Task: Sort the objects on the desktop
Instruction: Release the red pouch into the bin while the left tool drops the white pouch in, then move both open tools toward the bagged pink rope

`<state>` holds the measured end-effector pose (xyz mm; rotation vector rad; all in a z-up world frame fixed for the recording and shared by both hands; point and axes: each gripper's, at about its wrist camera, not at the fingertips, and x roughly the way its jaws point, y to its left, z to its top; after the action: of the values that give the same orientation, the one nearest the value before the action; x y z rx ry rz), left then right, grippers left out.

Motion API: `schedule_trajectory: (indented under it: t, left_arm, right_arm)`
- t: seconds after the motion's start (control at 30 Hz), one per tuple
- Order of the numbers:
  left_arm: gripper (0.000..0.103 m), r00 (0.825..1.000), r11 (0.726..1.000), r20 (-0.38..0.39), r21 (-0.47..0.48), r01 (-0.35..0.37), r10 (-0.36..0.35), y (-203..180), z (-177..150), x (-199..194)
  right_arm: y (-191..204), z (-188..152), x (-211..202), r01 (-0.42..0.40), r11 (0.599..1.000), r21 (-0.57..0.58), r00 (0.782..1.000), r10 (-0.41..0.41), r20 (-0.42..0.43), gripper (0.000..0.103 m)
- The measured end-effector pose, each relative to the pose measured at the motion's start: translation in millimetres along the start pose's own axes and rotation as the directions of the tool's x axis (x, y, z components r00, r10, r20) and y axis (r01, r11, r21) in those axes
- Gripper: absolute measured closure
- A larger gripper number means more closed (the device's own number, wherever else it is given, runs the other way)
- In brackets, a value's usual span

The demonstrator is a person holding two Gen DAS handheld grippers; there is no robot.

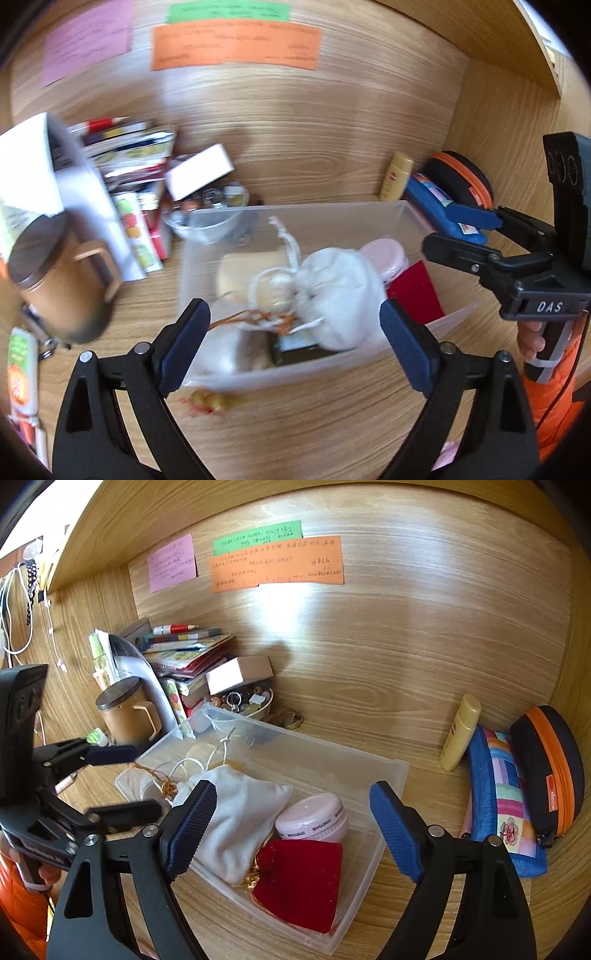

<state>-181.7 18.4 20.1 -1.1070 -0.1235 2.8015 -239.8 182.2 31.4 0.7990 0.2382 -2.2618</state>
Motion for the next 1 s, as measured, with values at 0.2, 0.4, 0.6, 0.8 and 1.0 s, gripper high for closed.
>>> schedule_trajectory:
  t: [0.2, 0.4, 0.6, 0.8, 1.0]
  left_arm:
    - [0.007, 0.998, 0.998, 0.005, -0.034, -0.055, 0.055, 19, -14, -22]
    - [0.006, 0.994, 0.992, 0.009, -0.069, -0.104, 0.105, 32, -37, -45]
    - [0.006, 0.993, 0.989, -0.027, -0.091, -0.116, 0.114, 34, -68, -55]
    - [0.006, 0.991, 0.988, -0.059, -0.092, -0.126, 0.121, 28, -98, -60]
    - [0.006, 0.988, 0.983, -0.07, -0.109, -0.145, 0.138, 26, -122, -67]
  right_arm:
    - [9, -6, -7, -0.019, 1.0, 0.023, 0.999, 0.02, -0.043, 0.005]
    - [13, -24, -23, -0.004, 0.998, 0.058, 0.999, 0.007, -0.043, 0.002]
    - [22, -50, -38, -0.012, 0.996, 0.089, 0.998, 0.018, -0.059, 0.002]
    - [43, -81, -51, -0.03, 0.996, 0.079, 0.998, 0.034, -0.061, 0.002]
    - [78, -111, -61, -0.09, 0.995, 0.04, 0.992, 0.093, -0.09, 0.002]
